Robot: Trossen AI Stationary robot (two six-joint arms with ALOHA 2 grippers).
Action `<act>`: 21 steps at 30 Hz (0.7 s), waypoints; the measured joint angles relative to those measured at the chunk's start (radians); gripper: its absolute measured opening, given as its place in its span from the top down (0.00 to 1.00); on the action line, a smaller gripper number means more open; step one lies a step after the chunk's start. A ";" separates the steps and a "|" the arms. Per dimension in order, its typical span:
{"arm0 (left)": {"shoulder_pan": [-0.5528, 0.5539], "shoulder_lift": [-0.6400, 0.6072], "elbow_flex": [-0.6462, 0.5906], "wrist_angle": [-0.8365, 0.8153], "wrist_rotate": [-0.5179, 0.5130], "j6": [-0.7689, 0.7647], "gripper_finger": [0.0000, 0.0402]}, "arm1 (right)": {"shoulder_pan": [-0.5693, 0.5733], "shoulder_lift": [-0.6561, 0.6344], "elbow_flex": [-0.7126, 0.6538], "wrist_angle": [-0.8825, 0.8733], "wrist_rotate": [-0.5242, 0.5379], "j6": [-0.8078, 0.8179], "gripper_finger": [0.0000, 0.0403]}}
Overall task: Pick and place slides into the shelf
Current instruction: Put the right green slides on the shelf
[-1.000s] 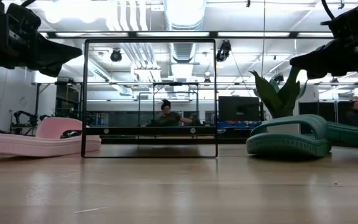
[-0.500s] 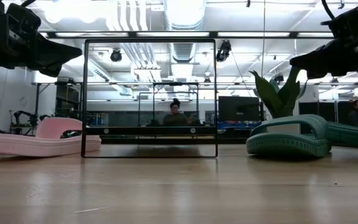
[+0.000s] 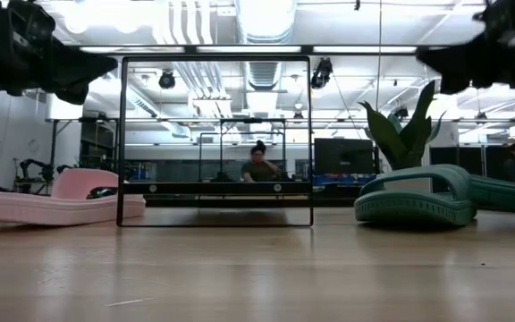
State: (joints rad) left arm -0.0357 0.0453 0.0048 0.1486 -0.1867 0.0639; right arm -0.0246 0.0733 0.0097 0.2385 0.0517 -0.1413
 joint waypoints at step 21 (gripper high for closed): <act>0.001 0.019 0.000 0.210 -0.007 0.074 1.00 | 0.050 0.514 0.691 -0.659 0.029 0.028 0.66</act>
State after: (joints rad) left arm -0.0349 0.0642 0.0048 0.3583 -0.1939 0.1382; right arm 0.0257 0.5869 0.7009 -0.4205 0.0811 -0.1135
